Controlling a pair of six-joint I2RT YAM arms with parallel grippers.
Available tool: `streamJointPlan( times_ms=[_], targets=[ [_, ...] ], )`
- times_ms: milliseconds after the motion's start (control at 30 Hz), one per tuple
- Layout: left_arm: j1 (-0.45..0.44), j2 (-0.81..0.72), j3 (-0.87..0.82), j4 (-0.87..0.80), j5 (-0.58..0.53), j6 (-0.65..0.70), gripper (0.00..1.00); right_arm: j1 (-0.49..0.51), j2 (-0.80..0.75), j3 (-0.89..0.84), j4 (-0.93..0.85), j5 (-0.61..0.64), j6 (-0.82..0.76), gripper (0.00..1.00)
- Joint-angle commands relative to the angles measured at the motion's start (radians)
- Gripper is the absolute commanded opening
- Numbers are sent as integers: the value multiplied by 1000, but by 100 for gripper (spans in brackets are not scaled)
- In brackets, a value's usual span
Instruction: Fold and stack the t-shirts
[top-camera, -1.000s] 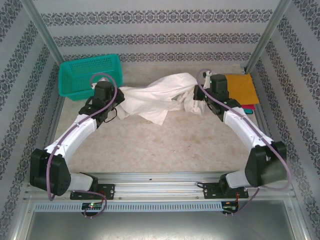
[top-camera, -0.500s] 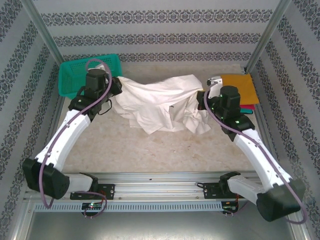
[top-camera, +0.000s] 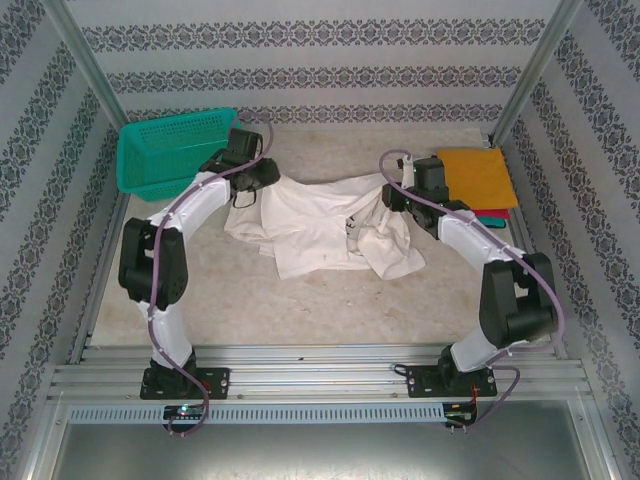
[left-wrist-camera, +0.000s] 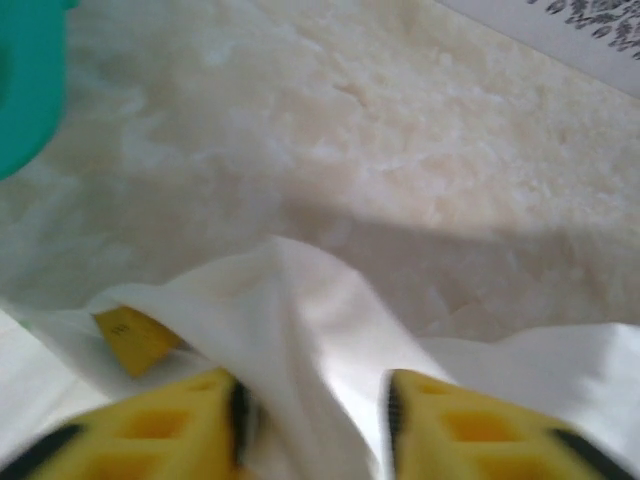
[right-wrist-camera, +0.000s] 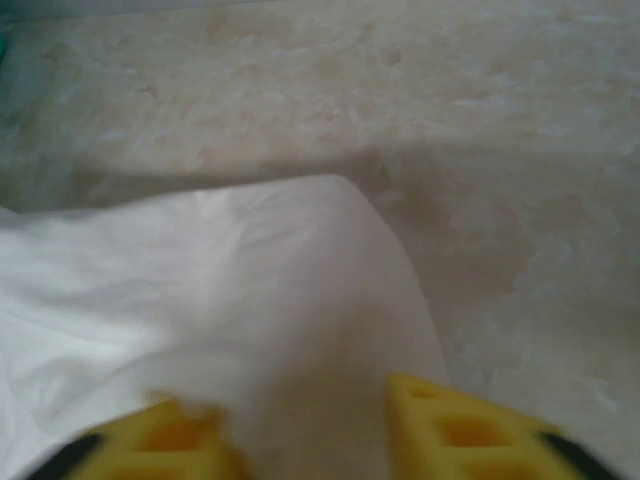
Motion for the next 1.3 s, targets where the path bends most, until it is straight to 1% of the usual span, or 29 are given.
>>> streamJointPlan(
  times_ms=[0,33,67,133,200,300,367,433,500,533,633,667,733,800,867,967,1000,1067,1133,1200,1267],
  targets=[
    [7,-12,40,14,44,1,88,-3,-24,45,58,-5,20,63],
    [3,-33,20,27,33,-2,99,0,-40,29,64,-5,28,69],
    [1,-54,-9,37,22,-5,100,5,-55,14,64,-2,30,71],
    [-1,-117,-98,77,-3,-19,100,37,-93,-29,68,23,28,75],
    [-2,-184,-205,126,-26,-46,100,77,-125,-65,52,77,6,78],
    [-2,-281,-372,192,-47,-84,100,155,-183,-130,20,184,-11,79],
    [0,-342,-478,246,-59,-105,100,172,-228,-170,-10,235,25,79],
    [3,-412,-591,313,-65,-126,100,129,-277,-200,-72,202,120,79],
    [3,-459,-647,325,-83,-127,100,63,-315,-207,-155,147,181,79],
    [3,-481,-667,318,-90,-119,100,42,-340,-211,-188,127,180,80],
    [7,-528,-714,319,-111,-110,100,36,-418,-234,-245,143,159,80],
    [10,-543,-730,323,-111,-112,100,37,-439,-240,-260,129,159,80],
    [15,-561,-748,319,-111,-115,100,52,-473,-250,-272,64,150,79],
    [19,-576,-762,315,-112,-114,100,96,-492,-266,-265,20,144,78],
    [24,-584,-772,317,-111,-116,100,123,-470,-258,-304,-44,177,78],
    [27,-591,-774,314,-104,-114,100,109,-420,-253,-388,-116,216,77],
    [28,-591,-776,318,-102,-112,100,100,-404,-254,-401,-169,207,77],
    [29,-586,-779,332,-96,-111,100,87,-352,-256,-409,-346,168,78],
    [28,-574,-773,334,-86,-111,100,106,-308,-244,-428,-481,124,80],
    [29,-560,-768,339,-70,-112,100,143,-284,-224,-447,-519,76,82],
    [29,-550,-769,350,-56,-117,100,161,-298,-223,-416,-556,67,83]
  ],
)
